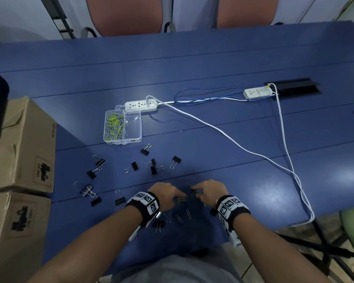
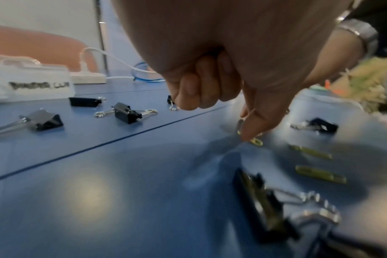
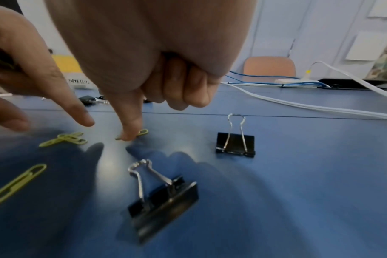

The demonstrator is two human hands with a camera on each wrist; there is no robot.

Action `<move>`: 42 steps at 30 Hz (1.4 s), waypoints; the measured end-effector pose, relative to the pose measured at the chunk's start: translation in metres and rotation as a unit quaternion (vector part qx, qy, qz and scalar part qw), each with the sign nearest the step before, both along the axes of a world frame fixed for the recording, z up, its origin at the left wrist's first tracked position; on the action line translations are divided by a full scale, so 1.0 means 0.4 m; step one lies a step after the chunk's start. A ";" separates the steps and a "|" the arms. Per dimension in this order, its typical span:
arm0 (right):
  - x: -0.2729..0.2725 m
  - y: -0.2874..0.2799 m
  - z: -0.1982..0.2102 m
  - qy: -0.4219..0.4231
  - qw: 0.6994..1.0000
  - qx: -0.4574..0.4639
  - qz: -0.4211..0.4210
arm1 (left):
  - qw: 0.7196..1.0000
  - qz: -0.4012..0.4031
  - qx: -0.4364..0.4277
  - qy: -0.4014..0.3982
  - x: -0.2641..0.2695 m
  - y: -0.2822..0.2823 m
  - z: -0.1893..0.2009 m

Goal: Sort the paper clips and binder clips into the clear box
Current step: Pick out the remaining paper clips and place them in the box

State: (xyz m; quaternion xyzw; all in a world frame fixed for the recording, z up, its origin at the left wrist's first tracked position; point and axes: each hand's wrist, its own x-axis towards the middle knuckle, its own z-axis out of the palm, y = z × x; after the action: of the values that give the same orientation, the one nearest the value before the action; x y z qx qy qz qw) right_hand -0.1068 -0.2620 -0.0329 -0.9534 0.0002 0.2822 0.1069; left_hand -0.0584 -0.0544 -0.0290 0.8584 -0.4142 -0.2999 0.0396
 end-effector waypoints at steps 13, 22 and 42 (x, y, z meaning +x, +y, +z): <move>-0.020 0.030 -0.013 -0.015 0.988 -0.096 0.119 | 0.977 -0.168 0.079 -0.110 -0.002 0.017 -0.033; -0.008 0.024 -0.003 0.027 0.996 -0.033 0.077 | 0.995 -0.031 0.055 -0.081 0.001 0.025 -0.048; -0.003 0.051 -0.002 0.119 0.785 0.467 -0.389 | 0.988 -0.023 0.143 -0.043 -0.020 -0.019 -0.020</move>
State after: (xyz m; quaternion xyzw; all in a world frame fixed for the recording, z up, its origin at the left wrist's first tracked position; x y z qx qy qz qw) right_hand -0.1080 -0.2415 -0.0336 -0.6652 0.2519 0.2938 0.6386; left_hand -0.0666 -0.0621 -0.0370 0.8574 -0.3884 -0.3198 -0.1086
